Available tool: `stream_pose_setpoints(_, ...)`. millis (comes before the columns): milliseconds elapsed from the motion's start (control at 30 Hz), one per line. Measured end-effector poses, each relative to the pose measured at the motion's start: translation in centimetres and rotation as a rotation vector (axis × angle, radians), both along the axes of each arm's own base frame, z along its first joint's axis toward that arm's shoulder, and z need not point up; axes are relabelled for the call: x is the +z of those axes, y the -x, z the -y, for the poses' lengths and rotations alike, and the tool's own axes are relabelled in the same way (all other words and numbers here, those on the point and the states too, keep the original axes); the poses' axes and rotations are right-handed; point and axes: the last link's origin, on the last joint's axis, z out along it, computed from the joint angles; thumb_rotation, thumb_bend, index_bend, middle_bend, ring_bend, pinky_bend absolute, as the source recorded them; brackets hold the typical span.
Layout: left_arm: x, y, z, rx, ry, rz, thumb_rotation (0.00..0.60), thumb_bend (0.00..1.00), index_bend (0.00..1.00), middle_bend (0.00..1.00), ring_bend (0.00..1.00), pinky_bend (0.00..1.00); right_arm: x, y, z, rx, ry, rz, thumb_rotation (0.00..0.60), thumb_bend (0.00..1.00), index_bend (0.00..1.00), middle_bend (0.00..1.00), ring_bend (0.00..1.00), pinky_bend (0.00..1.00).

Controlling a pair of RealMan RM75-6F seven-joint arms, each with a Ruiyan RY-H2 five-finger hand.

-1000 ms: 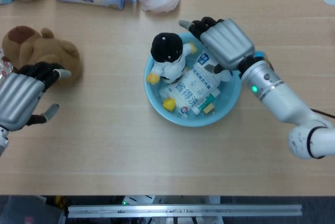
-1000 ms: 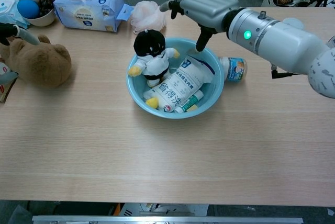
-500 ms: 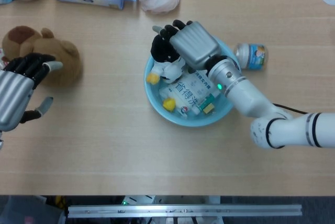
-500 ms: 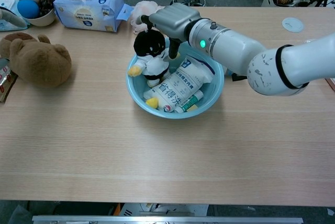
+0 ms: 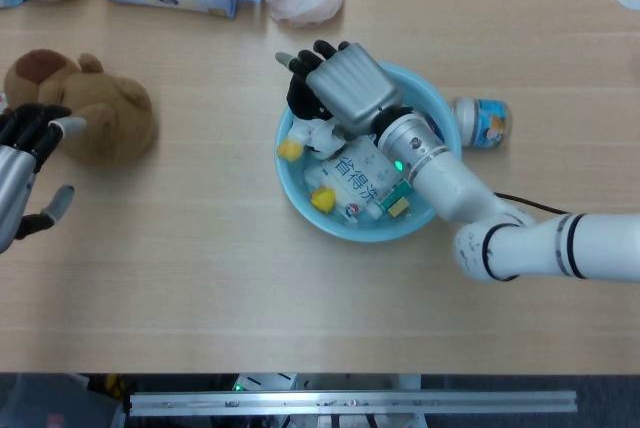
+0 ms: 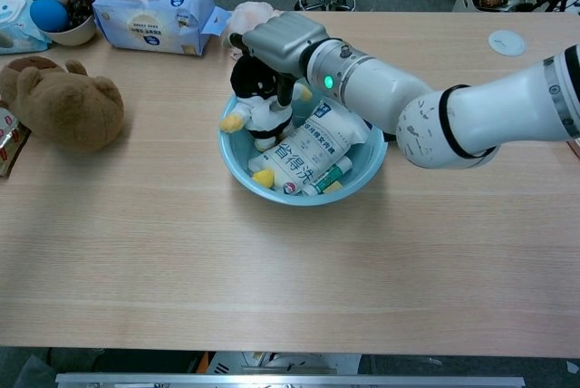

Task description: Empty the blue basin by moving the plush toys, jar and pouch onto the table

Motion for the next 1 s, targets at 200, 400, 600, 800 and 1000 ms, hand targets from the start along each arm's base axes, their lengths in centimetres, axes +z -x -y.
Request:
stream_pose_setpoints(200, -0.1, 0.0, 0.2, 0.001, 0.011, 0.001, 0.600, 0.33, 0.22, 0.20, 0.17, 0.25, -0.2, 0.5, -0.3, 0.012, 0.005, -0.028, 0.600, 0.19, 0.34, 0.35, 0.29, 0.47)
stream_pose_setpoints(400, -0.1, -0.2, 0.2, -0.004, 0.022, 0.006, 0.600, 0.33, 0.22, 0.20, 0.16, 0.25, 0.0, 0.7, -0.5, 0.037, 0.024, -0.017, 0.600, 0.34, 0.57, 0.48, 0.47, 0.68)
stream_pose_setpoints(600, -0.2, -0.3, 0.2, -0.003, 0.025, 0.008, 0.600, 0.33, 0.22, 0.20, 0.16, 0.25, 0.9, 1.5, -0.9, 0.048, 0.042, 0.017, 0.600, 0.39, 0.67, 0.56, 0.57, 0.80)
stream_pose_setpoints(800, 0.1, -0.1, 0.1, 0.008, 0.019, 0.008, 0.600, 0.33, 0.22, 0.20, 0.16, 0.25, 3.6, 2.0, -1.0, 0.037, 0.064, 0.085, 0.600, 0.39, 0.69, 0.57, 0.60, 0.83)
stream_pose_setpoints(1000, 0.3, 0.0, 0.0, 0.011, 0.014, 0.012, 0.600, 0.33, 0.22, 0.20, 0.16, 0.25, 8.4, 3.1, -1.0, 0.009, 0.101, 0.162, 0.600, 0.39, 0.69, 0.57, 0.61, 0.83)
